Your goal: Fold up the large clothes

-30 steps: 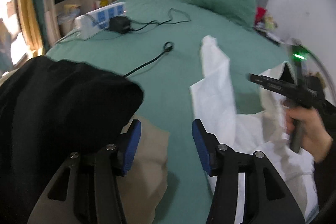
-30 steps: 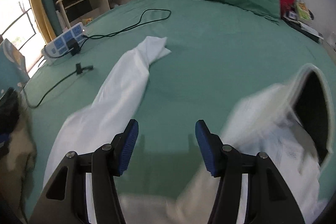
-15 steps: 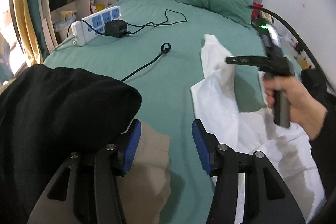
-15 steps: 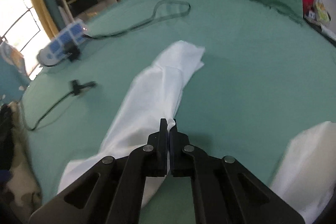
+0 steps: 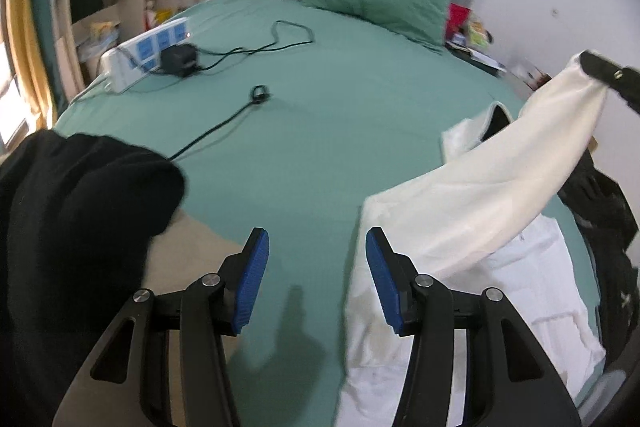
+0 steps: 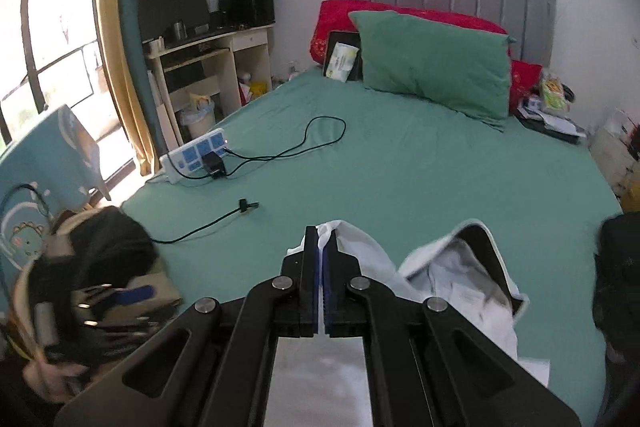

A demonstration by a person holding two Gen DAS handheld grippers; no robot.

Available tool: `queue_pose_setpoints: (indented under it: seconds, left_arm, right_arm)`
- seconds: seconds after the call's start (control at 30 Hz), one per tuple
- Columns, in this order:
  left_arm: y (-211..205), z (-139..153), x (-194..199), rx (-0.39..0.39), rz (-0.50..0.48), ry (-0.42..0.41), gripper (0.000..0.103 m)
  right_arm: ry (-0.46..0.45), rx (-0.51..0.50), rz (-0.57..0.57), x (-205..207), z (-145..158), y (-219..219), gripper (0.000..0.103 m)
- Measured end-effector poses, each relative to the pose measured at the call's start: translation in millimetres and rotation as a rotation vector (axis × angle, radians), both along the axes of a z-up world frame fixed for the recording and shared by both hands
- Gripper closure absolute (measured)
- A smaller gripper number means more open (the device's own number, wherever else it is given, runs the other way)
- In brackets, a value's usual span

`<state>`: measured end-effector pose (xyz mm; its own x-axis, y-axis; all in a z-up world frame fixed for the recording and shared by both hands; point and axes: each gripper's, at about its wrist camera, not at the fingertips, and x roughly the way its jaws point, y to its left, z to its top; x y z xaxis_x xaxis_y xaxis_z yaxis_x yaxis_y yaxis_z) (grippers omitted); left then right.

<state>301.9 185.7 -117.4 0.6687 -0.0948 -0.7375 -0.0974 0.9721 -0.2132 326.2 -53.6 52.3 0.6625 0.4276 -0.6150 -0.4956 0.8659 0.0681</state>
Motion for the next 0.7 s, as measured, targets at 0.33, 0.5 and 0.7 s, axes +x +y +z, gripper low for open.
queue_pose_setpoints:
  seconds: [0.33, 0.5, 0.7]
  left_arm:
    - [-65, -26, -7, 0.025, -0.195, 0.074, 0.049]
    - [-91, -38, -14, 0.069, -0.274, 0.101, 0.049]
    - [-91, -53, 0, 0.085, -0.241, 0.144, 0.049]
  right_arm:
    - [0.358, 0.115, -0.165, -23, -103, -78, 0.05]
    - [0.277, 0.166, -0.257, -34, -112, -159, 0.05]
    - [0.315, -0.041, -0.208, -21, -165, -186, 0.05]
